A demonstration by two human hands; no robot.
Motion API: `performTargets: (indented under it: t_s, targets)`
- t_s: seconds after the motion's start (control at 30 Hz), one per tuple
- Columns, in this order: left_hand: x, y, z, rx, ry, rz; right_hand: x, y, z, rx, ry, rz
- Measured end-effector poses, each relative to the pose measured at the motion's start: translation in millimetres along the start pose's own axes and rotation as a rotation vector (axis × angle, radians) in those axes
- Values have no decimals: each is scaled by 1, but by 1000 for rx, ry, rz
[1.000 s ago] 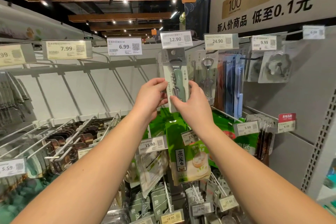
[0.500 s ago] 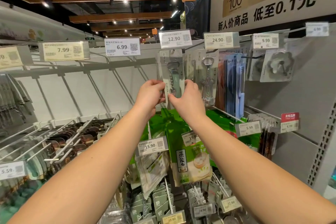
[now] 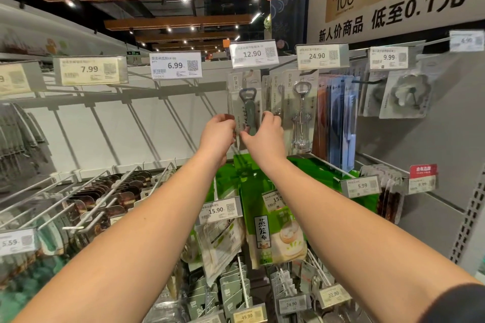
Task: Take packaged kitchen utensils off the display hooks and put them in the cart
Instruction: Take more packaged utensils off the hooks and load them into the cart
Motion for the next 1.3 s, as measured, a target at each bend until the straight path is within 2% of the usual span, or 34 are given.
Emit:
performTargets:
  t_s: [0.33,0.53,0.63,0.8,0.9,0.97,1.13,1.3]
  targets:
    - [2,10,-2,28,-9,35,-4,1,2,5,16,-37]
    - [-15,49,-19,-1,-49,47,-28,25,12,-15,49,-86]
    - [-36,77,-31,-5,-58,61,-50,27,8,-30,123,-142]
    - [-89,141,-54,65,-49,185,-98,-7,-26,-25,339,-362]
    - [-132,187,-85,233,-4,315,-139,-46,-46,-12,455,-556]
    - [-167,214,-112,440,51,411,-175,-76,-54,-10,516,-710]
    - [-263,271,-200,766,342,491,-284,-150,-45,-60,617,-1080]
    - [-379,318,-257,1005,578,489,-402,-203,-32,-53,674,-1335]
Point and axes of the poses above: each hand's wrist, its own x-axis towards the middle knuckle, its own y-axis out of the back of the hand, z = x × y, the point moved 9 cm from there along x, towards the middle knuckle, and after that the axes turned 2 degrees about z, right-handed, at the moved point
